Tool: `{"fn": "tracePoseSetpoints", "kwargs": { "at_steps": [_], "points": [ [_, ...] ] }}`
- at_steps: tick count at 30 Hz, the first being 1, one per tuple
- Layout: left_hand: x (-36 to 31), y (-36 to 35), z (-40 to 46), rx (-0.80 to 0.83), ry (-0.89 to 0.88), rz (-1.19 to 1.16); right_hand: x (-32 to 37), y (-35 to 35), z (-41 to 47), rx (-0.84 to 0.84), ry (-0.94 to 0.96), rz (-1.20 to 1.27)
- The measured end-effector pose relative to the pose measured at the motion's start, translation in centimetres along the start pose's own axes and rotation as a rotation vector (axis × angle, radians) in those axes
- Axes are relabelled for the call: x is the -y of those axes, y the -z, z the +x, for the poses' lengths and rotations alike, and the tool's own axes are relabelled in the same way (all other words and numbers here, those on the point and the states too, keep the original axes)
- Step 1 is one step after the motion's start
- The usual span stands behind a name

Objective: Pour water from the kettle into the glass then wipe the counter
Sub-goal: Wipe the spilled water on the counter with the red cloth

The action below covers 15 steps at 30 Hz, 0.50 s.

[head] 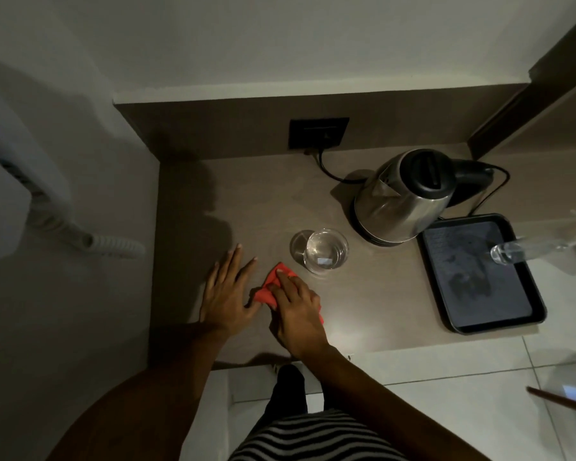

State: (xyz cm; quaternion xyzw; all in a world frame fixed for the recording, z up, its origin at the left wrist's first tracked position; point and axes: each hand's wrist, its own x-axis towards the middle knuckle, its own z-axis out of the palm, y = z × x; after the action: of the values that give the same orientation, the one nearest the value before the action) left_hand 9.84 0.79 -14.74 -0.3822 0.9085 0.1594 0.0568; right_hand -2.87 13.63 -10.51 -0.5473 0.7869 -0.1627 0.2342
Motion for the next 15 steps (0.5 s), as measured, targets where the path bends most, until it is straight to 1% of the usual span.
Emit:
{"fn": "tracePoseSetpoints", "kwargs": {
  "at_steps": [10,15],
  "points": [
    [-0.2,0.4,-0.3,-0.05,0.0,-0.042,-5.4,1.0,-2.9,0.107,0.256,-0.127],
    [-0.1,0.4,-0.3,-0.04,0.0,-0.031,-10.2,3.7,-4.6,0.212,0.377,-0.288]
  ]
}}
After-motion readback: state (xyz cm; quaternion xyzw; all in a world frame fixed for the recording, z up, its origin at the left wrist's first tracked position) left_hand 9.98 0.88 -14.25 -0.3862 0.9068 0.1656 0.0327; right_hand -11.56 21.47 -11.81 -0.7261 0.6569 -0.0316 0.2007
